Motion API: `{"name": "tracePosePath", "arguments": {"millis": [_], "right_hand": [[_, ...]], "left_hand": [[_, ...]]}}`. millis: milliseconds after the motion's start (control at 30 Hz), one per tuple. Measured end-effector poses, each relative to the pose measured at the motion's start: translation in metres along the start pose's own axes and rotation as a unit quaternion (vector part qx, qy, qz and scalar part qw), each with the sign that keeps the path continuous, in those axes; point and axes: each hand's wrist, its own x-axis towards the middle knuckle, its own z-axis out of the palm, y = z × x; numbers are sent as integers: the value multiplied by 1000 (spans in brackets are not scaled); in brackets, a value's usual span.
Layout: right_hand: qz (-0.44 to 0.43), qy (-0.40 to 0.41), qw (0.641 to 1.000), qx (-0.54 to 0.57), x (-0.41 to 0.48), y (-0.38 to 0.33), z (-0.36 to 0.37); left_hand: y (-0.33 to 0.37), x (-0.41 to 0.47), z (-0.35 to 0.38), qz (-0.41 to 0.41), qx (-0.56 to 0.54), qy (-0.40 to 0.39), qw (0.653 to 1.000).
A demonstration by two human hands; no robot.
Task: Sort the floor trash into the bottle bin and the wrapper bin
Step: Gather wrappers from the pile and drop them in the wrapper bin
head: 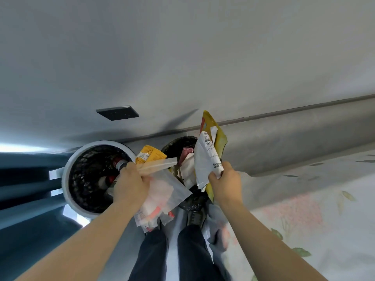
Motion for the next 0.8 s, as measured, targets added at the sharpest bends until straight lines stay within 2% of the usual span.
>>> {"name": "tracePosePath", "arguments": {"millis": [400,600,800], "right_hand": [[22,48,998,36,31,49,84],[-9,91,991,95,39,54,107],[50,9,997,52,39,69,122]], "left_hand": [[-31,36,62,11,5,1,1000],[-42,43,75,16,8,-1,1000],[-46,45,73,13,0,-7,1000]]}}
